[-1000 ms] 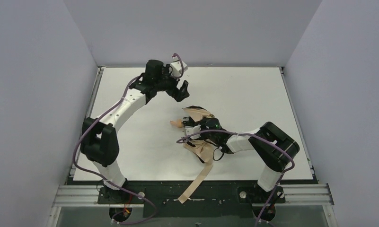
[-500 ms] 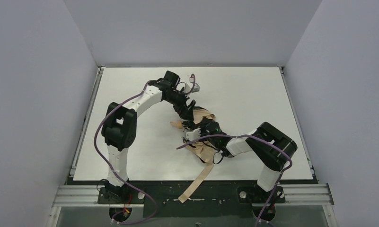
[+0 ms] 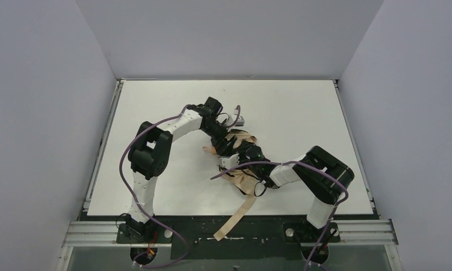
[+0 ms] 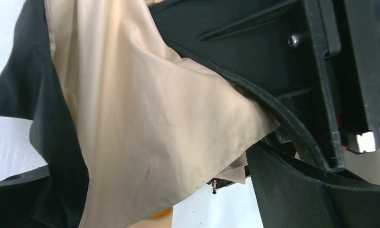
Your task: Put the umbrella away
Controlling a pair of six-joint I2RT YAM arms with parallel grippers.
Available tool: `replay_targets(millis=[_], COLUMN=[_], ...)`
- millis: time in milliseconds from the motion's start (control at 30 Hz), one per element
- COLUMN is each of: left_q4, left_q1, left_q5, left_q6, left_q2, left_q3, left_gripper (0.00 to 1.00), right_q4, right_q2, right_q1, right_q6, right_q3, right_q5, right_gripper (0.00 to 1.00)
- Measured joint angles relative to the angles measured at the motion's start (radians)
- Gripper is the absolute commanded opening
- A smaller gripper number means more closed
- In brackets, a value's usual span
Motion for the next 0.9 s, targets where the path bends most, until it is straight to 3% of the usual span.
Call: replay_targets(millis=[267, 667, 900], left_q4=[0.012, 0.116, 0.134], left_q1=[-0.010, -0.017, -0.018], left_q5=[-0.006, -0.051, -0.056], left_q6=[0.059, 0.084, 0.079], left_q2=[0.000, -0.022, -0.029], left_q3=[-0.035, -0.105, -0.121], left_gripper=[0.94, 0.48, 0.26], right_q4=[0.014, 0.070, 0.056], right_q2=[0.002, 0.032, 0.021], right_q1=[0.006, 0.006, 0.006], right_q6=[-0.003, 0.028, 0.030], right_q3=[-0.008, -0.011, -0.014], right_q5=[0.007, 0.042, 0.041], right_gripper=[0.10, 0.13, 0.36])
